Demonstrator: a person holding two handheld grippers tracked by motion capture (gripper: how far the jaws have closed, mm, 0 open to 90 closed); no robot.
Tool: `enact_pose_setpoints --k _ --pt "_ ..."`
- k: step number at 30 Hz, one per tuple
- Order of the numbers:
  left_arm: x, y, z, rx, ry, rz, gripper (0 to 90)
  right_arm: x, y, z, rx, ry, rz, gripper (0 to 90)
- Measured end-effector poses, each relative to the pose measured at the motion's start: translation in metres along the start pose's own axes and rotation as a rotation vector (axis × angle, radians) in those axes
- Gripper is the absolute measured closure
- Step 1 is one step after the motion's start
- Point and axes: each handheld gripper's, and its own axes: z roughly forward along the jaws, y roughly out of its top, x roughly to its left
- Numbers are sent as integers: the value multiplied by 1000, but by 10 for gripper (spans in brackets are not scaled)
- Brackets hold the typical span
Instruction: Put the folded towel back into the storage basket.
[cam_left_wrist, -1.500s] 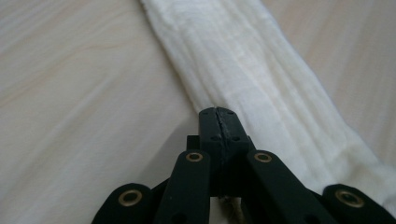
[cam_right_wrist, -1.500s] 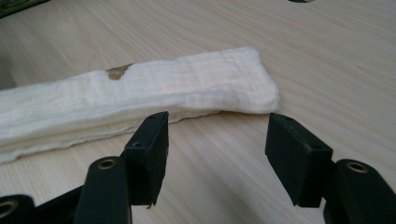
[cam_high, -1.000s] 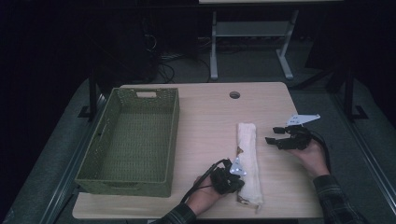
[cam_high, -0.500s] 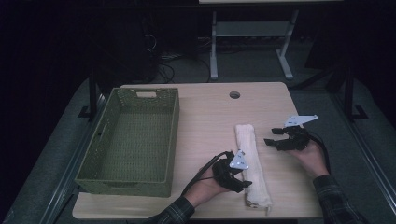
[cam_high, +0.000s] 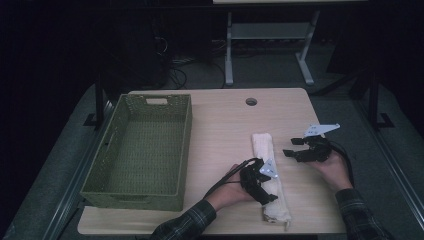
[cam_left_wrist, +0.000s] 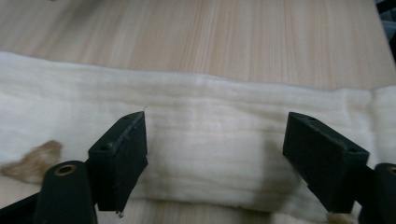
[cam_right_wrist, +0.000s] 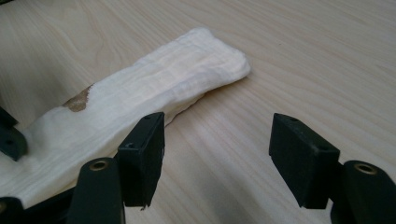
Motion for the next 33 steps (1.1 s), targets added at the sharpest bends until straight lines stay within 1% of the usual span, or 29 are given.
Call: enact_pose_setpoints --k 2,4,5,7,9,10,13,14,15,16,17,18,19,20,21,22,23,24,25,26,27,28,29,31,33 --pt "-1 -1 6 16 1 -1 189 -1 0 0 -2 0 -5 356" --pt "-1 0 7 20 12 14 179 -1 -1 -1 -4 0 -5 357" --pt "-2 0 8 16 14 14 181 -1 -1 -2 -5 2 -4 358" --pt "-2 -1 7 9 17 12 207 -1 -1 -3 -11 1 -11 361" --pt "-1 -2 6 6 21 12 233 0 -1 -4 -12 1 -8 361" --pt "-1 -3 6 0 27 3 255 0 0 -4 -17 1 -4 361" --pt "-1 -3 3 -6 33 1 362 -1 0 -4 -20 5 -5 360" --pt "-1 -4 3 -18 34 -11 416 0 0 -4 -17 6 -6 358" --pt "-1 -4 1 -18 39 -9 494 0 0 -4 -20 9 -12 357" --pt "-2 -4 1 -24 40 -13 542 1 0 -4 -23 18 -13 350" --pt "-3 -4 1 -20 42 -7 613 1 0 -4 -32 35 -30 347" --pt "-4 -4 0 -19 38 -6 657 1 0 -4 -33 38 -39 347" --pt "-5 -4 0 -11 40 0 688 2 1 -4 -35 45 -42 347" --pt "-7 -3 0 -15 46 -7 717 3 1 -5 -37 52 -50 346" --pt "-8 -3 -1 -7 52 -1 747 3 1 -5 -37 70 -55 348" --pt "-9 -3 -1 -6 52 -5 763 4 2 -4 -37 78 -65 353" --pt "-9 -5 -4 -2 41 -23 773 5 4 -3 -25 92 -81 353" --pt "-9 -5 -4 -2 41 -23 775 5 4 -3 -25 92 -81 353" --pt "-10 -6 -6 -6 34 -39 775 6 6 -3 -26 103 -93 354" --pt "-10 -7 -8 -7 30 -47 776 7 8 -1 -27 117 -113 356" --pt "-11 -12 -13 -11 26 -67 777 9 12 2 -17 144 -146 379" --pt "-11 -12 -13 -11 26 -67 777 9 12 2 -17 144 -146 379" --pt "-12 -14 -16 -9 25 -75 777 11 14 4 -3 153 -146 376" --pt "-13 -19 -24 -2 21 -77 777 12 17 10 15 189 -146 372" --pt "-15 -23 -29 -13 20 -98 777 13 22 16 29 228 -122 351"
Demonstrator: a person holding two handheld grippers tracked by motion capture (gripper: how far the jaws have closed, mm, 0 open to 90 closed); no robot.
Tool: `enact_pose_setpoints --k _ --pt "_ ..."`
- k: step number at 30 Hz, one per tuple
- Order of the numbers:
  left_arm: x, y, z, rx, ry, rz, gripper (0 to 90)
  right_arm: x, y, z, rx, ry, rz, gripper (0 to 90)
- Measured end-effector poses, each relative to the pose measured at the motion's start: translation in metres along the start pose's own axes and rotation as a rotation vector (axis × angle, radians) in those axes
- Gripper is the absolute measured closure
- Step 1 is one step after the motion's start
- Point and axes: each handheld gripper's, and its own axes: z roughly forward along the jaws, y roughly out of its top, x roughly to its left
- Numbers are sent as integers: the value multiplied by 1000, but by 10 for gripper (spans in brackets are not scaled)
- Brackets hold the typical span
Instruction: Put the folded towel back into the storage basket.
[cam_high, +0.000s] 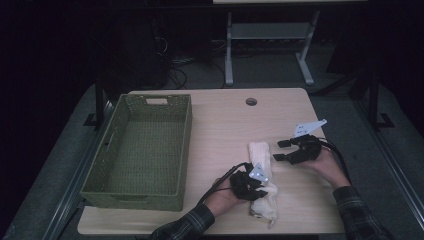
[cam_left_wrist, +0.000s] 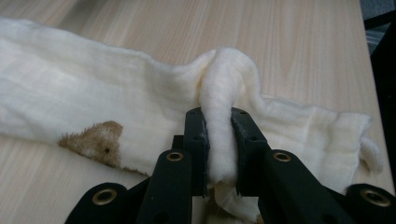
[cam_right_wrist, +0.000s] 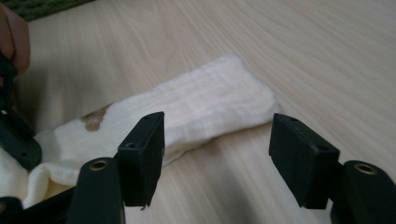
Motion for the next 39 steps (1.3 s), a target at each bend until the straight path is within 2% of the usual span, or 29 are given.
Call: enact_pose_setpoints --k 2,4,6,11,12,13,15,18,20,23,26,30,31,35,39 --pt "1 -4 -5 -2 -6 -11 777 -1 5 5 6 20 4 347" --pt "1 -8 -10 -1 -10 -15 777 -1 10 12 18 16 -29 346" --pt "0 -12 -12 -15 -17 -41 776 -2 16 18 28 24 -45 353" --pt "-1 -16 -16 -24 -15 -48 774 -3 32 38 62 27 -99 363" --pt "-1 -16 -16 -21 -15 -48 774 -7 36 47 75 41 -119 363" --pt "-2 -16 -14 -17 -12 -42 774 -7 36 47 75 41 -119 363" --pt "-2 -16 -12 -2 -14 -34 773 -9 39 58 87 64 -130 354" --pt "-2 -17 -10 1 -10 -35 773 -12 39 70 127 58 -141 349" --pt "-3 -17 -10 4 -8 -35 773 -13 38 74 135 52 -147 347" --pt "-2 -17 -9 10 -11 -43 773 -15 35 78 145 70 -140 358" --pt "-2 -17 -9 13 -12 -46 774 -14 34 79 149 82 -156 378" --pt "-2 -17 -9 12 -11 -48 774 -12 34 77 157 90 -176 498" --pt "-2 -17 -8 8 -12 -50 774 -11 34 77 155 102 -190 551" --pt "-1 -17 -9 12 -14 -50 776 -10 33 76 161 153 -186 736" --pt "0 -17 -9 4 -22 -63 778 -11 34 77 172 171 -184 798"
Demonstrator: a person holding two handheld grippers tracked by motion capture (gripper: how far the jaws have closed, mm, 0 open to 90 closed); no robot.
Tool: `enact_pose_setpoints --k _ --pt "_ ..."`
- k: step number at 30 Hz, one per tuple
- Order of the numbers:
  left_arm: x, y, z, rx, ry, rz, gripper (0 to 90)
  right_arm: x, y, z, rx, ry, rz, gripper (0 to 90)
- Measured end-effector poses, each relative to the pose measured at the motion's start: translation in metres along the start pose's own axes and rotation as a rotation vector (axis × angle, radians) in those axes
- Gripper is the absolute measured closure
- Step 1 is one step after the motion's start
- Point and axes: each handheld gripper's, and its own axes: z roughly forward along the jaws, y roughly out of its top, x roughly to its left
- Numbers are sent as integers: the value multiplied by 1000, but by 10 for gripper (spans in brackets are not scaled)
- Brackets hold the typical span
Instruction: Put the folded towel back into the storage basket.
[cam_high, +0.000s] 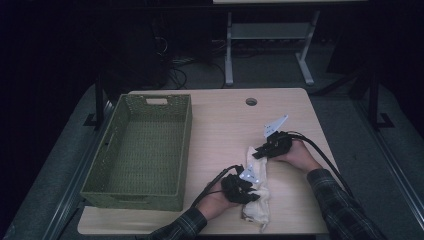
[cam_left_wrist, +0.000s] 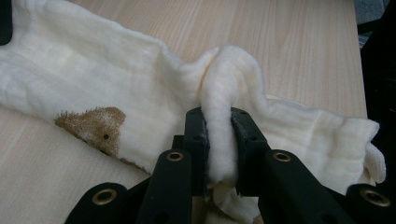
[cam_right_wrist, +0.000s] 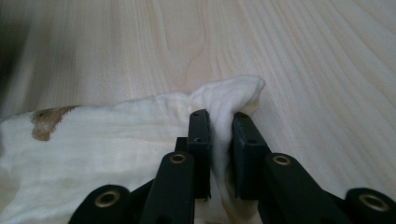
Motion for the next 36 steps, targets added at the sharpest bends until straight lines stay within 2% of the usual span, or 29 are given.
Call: enact_pose_setpoints --k 2,6,10,12,14,17,18,22,25,27,28,29,34,36 --pt "1 1 -1 -2 -3 -7 781 3 1 0 7 -3 18 811" --pt "2 3 -6 -28 -13 -16 786 4 3 -1 19 -24 -3 814" --pt "3 7 -16 -61 -14 -25 790 5 6 -8 13 -33 8 815" --pt "4 9 -23 -78 -13 -31 790 4 9 -12 0 -41 1 815" --pt "7 11 -30 -86 -16 -31 791 5 13 -16 -3 -40 14 815" --pt "7 16 -45 -110 -16 -58 791 5 20 -21 -17 -42 5 815" --pt "6 17 -49 -116 -14 -58 792 7 24 -24 -23 -39 14 814" --pt "7 23 -69 -135 6 -53 793 9 41 -34 -38 -55 -16 814" --pt "10 25 -84 -145 8 -68 793 10 55 -41 -53 -61 -29 814" --pt "10 28 -95 -140 22 -80 793 11 71 -44 -61 -65 -50 814" --pt "10 30 -100 -139 33 -82 793 11 71 -44 -61 -65 -50 814" --pt "9 33 -107 -138 49 -79 794 13 76 -45 -62 -66 -41 814" --pt "12 38 -137 -160 81 -57 794 14 105 -46 -63 -75 -83 814" --pt "14 38 -146 -168 79 -55 794 14 120 -44 -61 -74 -107 814"
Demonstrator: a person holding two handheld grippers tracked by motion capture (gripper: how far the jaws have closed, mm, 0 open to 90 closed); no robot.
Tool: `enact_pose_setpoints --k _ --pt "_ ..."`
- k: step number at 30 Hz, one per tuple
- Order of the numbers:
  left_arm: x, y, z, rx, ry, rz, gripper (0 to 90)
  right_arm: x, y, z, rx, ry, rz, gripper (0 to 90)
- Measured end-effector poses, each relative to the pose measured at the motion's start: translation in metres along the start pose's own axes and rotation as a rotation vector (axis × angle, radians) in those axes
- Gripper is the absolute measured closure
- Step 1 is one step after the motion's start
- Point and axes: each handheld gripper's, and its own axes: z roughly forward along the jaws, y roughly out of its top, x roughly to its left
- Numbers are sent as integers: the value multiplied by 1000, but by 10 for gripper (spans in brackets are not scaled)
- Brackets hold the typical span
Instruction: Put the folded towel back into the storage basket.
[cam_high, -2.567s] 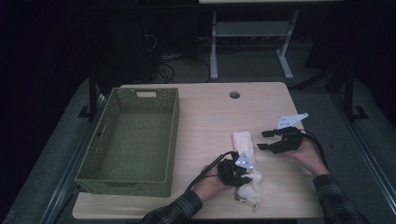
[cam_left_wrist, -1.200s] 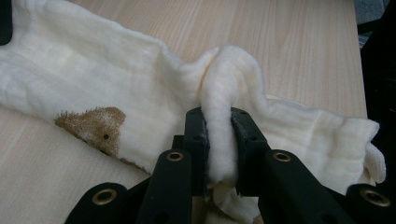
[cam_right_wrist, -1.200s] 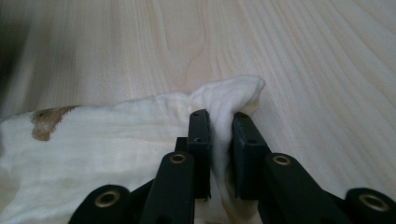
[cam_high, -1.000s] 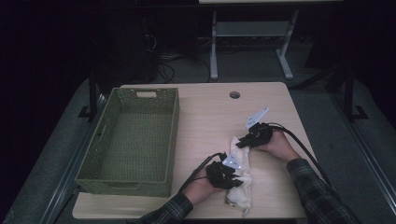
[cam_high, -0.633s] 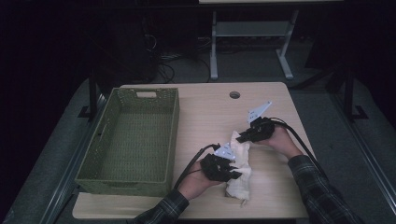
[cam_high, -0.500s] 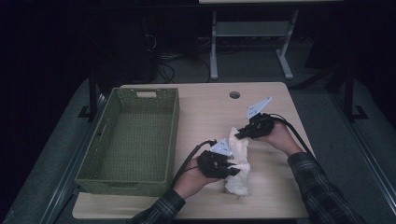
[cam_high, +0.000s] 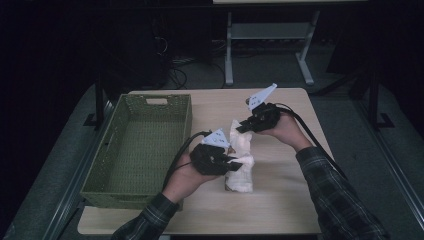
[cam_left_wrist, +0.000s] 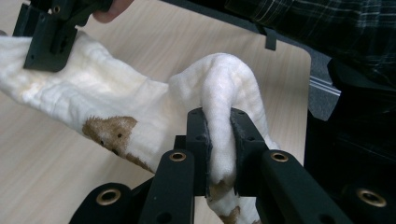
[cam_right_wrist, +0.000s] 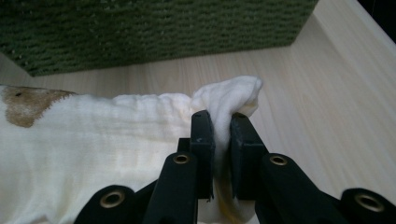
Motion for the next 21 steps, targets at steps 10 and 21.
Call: enact_pose_setpoints --k 10,21 --pt "19 4 -54 -39 15 23 794 -5 54 8 -29 3 -55 815" --pt "44 -12 -118 -97 45 20 795 -4 120 35 -36 2 -79 814"
